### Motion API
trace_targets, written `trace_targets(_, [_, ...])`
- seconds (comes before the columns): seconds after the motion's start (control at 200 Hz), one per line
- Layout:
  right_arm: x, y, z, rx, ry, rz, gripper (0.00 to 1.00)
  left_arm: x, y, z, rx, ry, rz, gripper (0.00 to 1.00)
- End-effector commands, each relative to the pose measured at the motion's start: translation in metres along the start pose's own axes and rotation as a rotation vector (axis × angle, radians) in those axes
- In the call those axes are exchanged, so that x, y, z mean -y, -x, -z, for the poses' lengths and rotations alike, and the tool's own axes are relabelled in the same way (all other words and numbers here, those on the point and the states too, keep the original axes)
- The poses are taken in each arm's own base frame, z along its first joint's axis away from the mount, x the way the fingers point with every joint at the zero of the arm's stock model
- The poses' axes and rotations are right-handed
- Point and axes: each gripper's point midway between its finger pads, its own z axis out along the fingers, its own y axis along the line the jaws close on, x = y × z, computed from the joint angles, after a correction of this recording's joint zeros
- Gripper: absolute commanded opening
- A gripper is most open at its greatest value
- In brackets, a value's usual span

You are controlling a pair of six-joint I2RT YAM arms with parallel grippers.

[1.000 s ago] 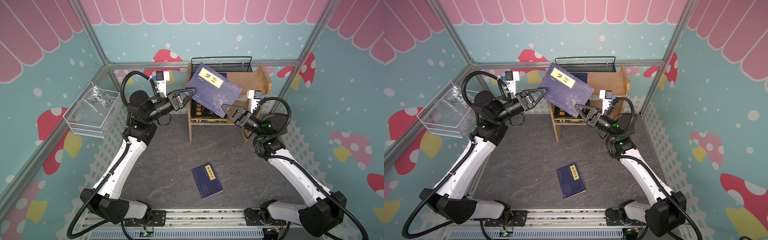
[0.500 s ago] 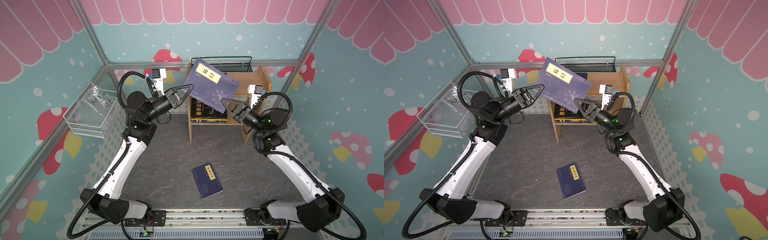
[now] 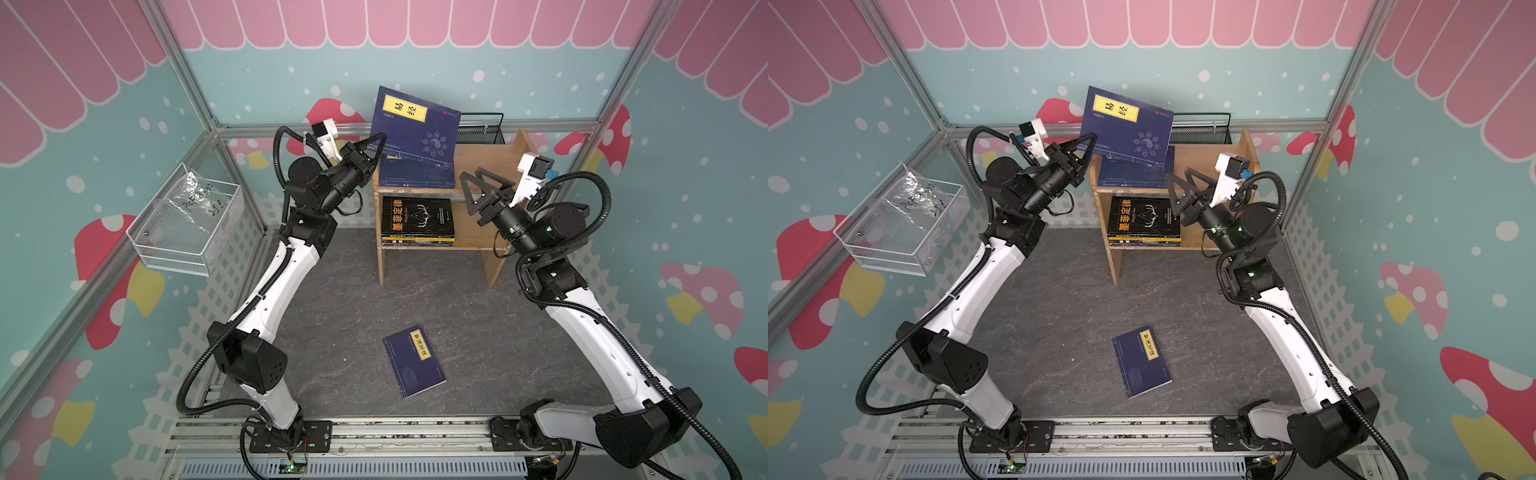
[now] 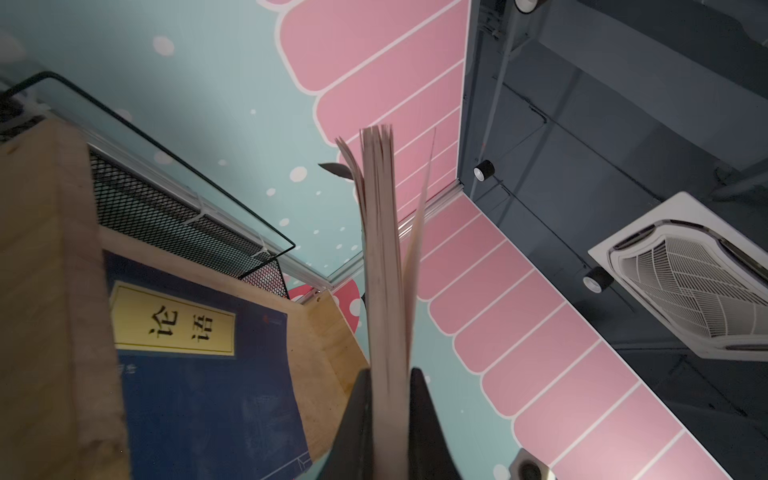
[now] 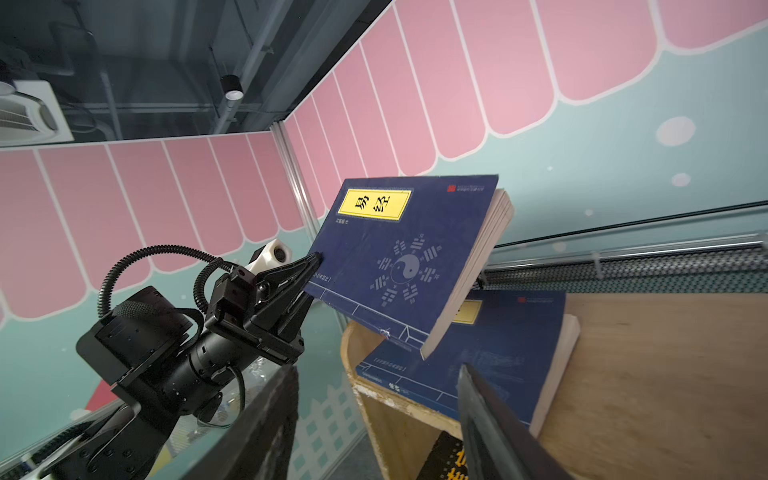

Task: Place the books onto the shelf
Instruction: 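Lower the navy book onto the book on the top shelf with both grippers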

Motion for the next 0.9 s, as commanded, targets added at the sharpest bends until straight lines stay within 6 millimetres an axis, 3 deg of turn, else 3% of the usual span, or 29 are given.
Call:
trace_targets(0.0, [0.030, 0.009, -0.003, 0.033, -0.173, 0.178, 0.64, 0.011, 0.015, -0.005, 0.071, 0.017, 0.024, 0.00])
trace_targets(0.095, [0.050, 0.000, -0.013, 0.017, -0.246, 0.219, 0.64, 0.004, 0.015, -0.010, 0.088, 0.051, 0.010, 0.00])
trace_targets(0.29, [0.068, -0.028, -0.044, -0.035, -0.252, 0.212, 0.61, -0.018, 0.007, -0.020, 0.070, 0.124, 0.021, 0.00])
trace_targets(0.455, [0.077, -0.040, -0.063, -0.046, -0.248, 0.181, 0.59, -0.031, -0.007, -0.025, 0.049, 0.183, 0.032, 0.00])
trace_targets(0.895, [0.080, -0.029, -0.050, 0.031, -0.281, 0.132, 0.62, -0.048, -0.017, -0.020, 0.043, 0.264, 0.022, 0.00])
